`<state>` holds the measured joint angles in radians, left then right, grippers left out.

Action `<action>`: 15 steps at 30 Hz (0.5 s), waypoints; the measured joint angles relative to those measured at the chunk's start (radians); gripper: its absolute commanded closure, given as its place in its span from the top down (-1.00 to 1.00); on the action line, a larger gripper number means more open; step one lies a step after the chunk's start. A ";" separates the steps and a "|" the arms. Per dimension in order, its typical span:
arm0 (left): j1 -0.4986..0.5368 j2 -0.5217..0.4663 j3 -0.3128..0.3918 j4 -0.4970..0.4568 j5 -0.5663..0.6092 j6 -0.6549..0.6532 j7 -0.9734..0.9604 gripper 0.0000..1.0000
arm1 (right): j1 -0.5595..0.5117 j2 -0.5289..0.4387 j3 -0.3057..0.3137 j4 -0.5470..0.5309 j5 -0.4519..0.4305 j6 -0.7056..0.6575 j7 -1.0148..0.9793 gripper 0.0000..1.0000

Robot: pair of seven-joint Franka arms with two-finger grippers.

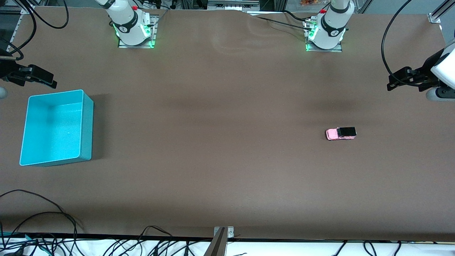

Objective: Wind and store pink jeep toy

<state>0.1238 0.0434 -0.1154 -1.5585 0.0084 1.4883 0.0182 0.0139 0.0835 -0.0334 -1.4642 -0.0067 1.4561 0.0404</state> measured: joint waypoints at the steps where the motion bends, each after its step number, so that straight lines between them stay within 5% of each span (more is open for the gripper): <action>1: 0.000 0.002 0.000 -0.003 0.000 0.001 0.000 1.00 | 0.000 0.000 0.000 0.000 0.000 0.000 0.000 1.00; 15: 0.004 0.013 0.006 -0.159 0.000 0.177 -0.002 1.00 | 0.000 0.000 0.002 0.000 0.000 0.000 0.000 1.00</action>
<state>0.1279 0.0565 -0.1097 -1.7176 0.0085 1.6654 0.0166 0.0144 0.0835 -0.0315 -1.4643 -0.0067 1.4561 0.0405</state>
